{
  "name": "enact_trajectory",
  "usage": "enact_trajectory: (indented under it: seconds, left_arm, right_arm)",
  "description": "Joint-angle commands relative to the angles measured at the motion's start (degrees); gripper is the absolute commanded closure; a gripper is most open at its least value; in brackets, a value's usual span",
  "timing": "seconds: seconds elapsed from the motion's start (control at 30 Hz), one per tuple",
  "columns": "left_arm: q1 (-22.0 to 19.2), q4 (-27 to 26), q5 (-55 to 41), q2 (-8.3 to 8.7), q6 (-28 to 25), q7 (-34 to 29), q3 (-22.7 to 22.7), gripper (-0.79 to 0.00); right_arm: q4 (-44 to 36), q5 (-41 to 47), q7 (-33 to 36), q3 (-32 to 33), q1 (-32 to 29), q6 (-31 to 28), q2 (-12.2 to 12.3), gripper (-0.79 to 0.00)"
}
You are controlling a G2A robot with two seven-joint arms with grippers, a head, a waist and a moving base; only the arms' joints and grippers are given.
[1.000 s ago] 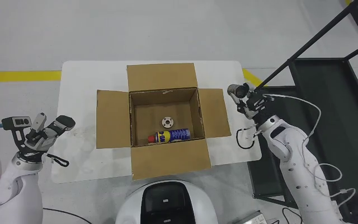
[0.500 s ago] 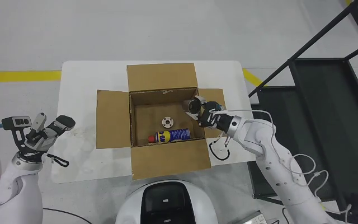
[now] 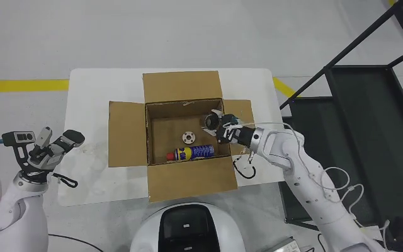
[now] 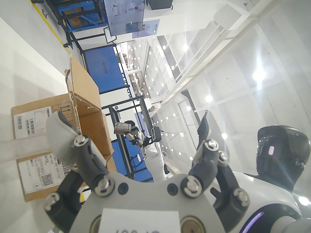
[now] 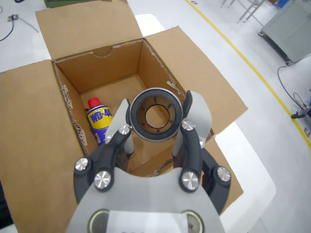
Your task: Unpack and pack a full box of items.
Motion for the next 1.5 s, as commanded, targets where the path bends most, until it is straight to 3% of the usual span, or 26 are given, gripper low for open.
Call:
enact_trajectory:
  seconds: [0.0, 0.2, 0.4, 0.7, 1.07, 1.13, 1.17, 1.2, 1.23, 1.27, 1.47]
  left_arm:
    - [0.00, 0.00, 0.00, 0.00, 0.00, 0.00, 0.00, -0.785]
    - [0.00, 0.00, 0.00, 0.00, 0.00, 0.00, 0.00, -0.785]
    - [0.00, 0.00, 0.00, 0.00, 0.00, 0.00, 0.00, -0.785]
    - [0.00, 0.00, 0.00, 0.00, 0.00, 0.00, 0.00, -0.785]
    - [0.00, 0.00, 0.00, 0.00, 0.00, 0.00, 0.00, -0.785]
    - [0.00, 0.00, 0.00, 0.00, 0.00, 0.00, 0.00, -0.785]
    - [0.00, 0.00, 0.00, 0.00, 0.00, 0.00, 0.00, -0.785]
    - [0.00, 0.00, 0.00, 0.00, 0.00, 0.00, 0.00, -0.785]
    - [0.00, 0.00, 0.00, 0.00, 0.00, 0.00, 0.00, -0.785]
    - [0.00, 0.00, 0.00, 0.00, 0.00, 0.00, 0.00, -0.785]
    - [0.00, 0.00, 0.00, 0.00, 0.00, 0.00, 0.00, -0.785]
  right_arm:
    - [4.09, 1.31, 2.41, -4.55, 5.36, -0.50, -0.90, 0.000]
    - [17.46, 3.71, 5.38, -17.13, 18.92, -0.54, -4.67, 0.000]
    - [30.18, 5.45, 2.06, -25.89, 27.38, -1.58, -8.57, 0.000]
    - [45.32, 4.06, -3.78, -34.77, 35.11, -3.92, -13.94, 0.000]
    - [59.74, 3.02, -9.88, -39.79, 39.22, -2.95, -19.30, 0.000]
    - [61.51, 2.66, -10.91, -40.29, 39.60, -2.84, -20.01, -0.102]
    - [62.35, 2.49, -11.24, -40.50, 39.76, -2.66, -20.35, -0.203]
    - [63.12, 2.36, -11.58, -40.69, 39.90, -2.57, -20.67, -0.366]
    - [63.95, 2.30, -11.86, -40.83, 40.04, -2.57, -20.96, -0.699]
    - [64.70, 2.21, -12.05, -40.96, 40.20, -2.48, -21.25, -0.785]
    - [67.65, 1.60, -14.45, -41.28, 40.70, -2.27, -22.47, -0.785]
